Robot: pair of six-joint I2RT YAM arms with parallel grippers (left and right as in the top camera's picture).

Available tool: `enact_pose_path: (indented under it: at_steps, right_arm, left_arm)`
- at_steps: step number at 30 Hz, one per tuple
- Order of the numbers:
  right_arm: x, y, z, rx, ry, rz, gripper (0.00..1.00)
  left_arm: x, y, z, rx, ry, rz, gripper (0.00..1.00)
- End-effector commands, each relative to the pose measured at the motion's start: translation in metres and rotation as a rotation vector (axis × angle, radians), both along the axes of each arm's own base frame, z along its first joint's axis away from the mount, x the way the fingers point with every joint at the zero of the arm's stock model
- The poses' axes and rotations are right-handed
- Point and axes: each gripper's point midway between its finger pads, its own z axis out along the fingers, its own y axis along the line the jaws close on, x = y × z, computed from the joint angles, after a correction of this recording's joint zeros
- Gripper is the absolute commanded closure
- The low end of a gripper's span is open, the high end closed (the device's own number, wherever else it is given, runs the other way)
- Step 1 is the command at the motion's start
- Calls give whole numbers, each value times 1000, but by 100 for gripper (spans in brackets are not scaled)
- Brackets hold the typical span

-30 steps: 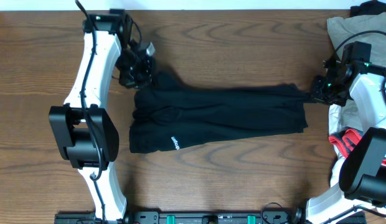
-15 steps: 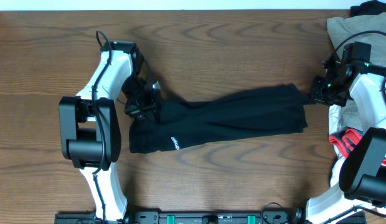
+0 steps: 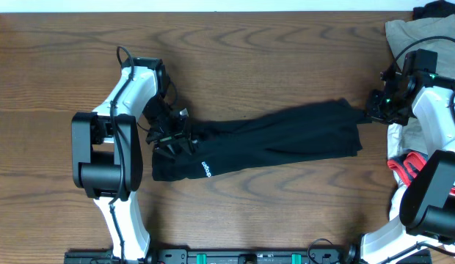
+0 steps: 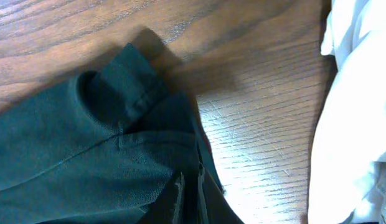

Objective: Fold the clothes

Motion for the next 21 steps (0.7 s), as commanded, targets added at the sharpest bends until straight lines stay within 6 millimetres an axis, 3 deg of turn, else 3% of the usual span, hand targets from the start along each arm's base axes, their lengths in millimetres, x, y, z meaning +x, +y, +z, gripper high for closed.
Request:
enact_pose_path:
  at_steps: [1, 8, 9, 11, 12, 16, 21]
  right_arm:
    - [-1, -4, 0, -13, 2, 5, 92]
    - [-1, -4, 0, -13, 1, 4, 92]
    - [-1, -4, 0, -13, 2, 4, 91]
    - [-1, -4, 0, -13, 2, 4, 91]
    - [-1, -4, 0, -13, 2, 4, 91]
    - [0, -4, 0, -14, -2, 4, 90]
    - [0, -4, 0, -14, -2, 4, 90]
  left_arm:
    - [-7, 2, -3, 7, 33, -9, 51]
    - [-12, 3, 0, 4, 57, -19, 53]
    - [-13, 3, 1, 4, 63, -19, 59]
    - [-13, 3, 3, -2, 51, -27, 81]
    - [-9, 2, 4, -8, 22, -34, 85]
    - [25, -1, 22, -27, -236, -35, 85]
    - [75, -7, 65, -55, -600, -40, 86]
